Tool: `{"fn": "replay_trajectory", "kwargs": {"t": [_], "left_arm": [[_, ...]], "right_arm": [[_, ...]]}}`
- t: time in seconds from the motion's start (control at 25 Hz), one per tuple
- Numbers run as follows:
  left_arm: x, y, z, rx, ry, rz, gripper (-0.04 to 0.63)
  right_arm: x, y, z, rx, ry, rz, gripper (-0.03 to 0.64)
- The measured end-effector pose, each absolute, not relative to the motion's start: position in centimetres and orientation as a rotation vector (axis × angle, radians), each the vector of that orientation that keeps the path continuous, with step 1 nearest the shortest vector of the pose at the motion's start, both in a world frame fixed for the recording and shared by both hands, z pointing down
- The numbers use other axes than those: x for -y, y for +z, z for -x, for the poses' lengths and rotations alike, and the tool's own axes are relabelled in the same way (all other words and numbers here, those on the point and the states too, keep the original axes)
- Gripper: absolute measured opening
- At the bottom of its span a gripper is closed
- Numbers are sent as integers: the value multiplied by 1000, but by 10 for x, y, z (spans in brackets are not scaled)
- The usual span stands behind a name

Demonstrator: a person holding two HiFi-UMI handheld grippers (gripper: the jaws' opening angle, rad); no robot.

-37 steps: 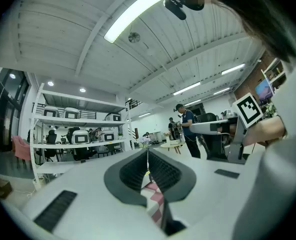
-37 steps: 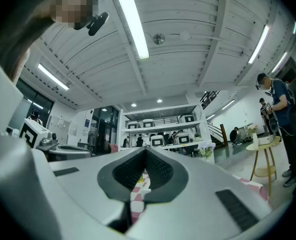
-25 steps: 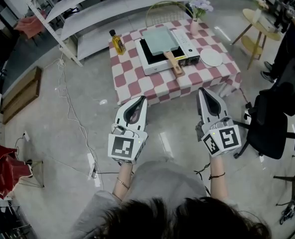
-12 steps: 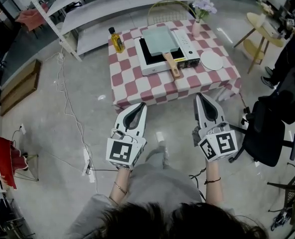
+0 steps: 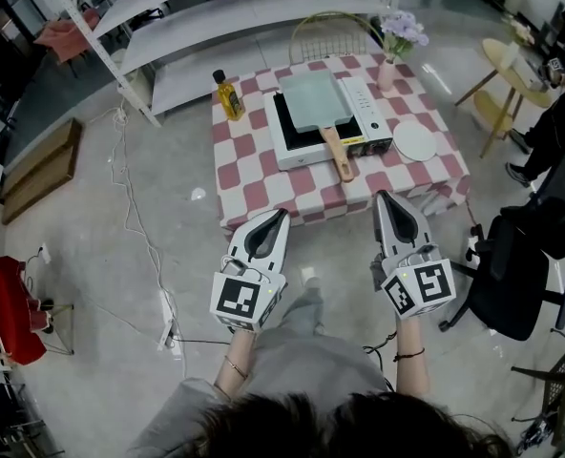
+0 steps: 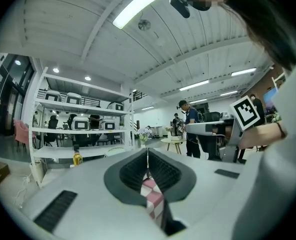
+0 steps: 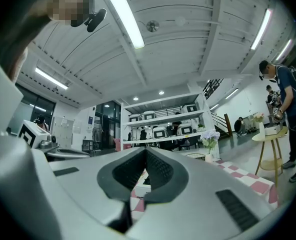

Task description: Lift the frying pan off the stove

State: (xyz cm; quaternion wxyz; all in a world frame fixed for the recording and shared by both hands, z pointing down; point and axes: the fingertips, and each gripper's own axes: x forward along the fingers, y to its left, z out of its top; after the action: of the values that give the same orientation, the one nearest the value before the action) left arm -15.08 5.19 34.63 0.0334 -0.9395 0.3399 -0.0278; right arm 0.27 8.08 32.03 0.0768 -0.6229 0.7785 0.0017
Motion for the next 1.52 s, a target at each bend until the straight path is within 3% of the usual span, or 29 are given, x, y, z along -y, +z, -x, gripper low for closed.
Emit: {"fn": "replay_trajectory", "kwargs": {"t": [1.0,1.52], "left_arm": [[81,354,85,-868,-88,3004,28],[97,381,69,-807,-251,3074,28]], "right_arm": [[52,333,-36,-2377,-90,1868,21],[81,353,-35,-2454,-197,1845,21]]}}
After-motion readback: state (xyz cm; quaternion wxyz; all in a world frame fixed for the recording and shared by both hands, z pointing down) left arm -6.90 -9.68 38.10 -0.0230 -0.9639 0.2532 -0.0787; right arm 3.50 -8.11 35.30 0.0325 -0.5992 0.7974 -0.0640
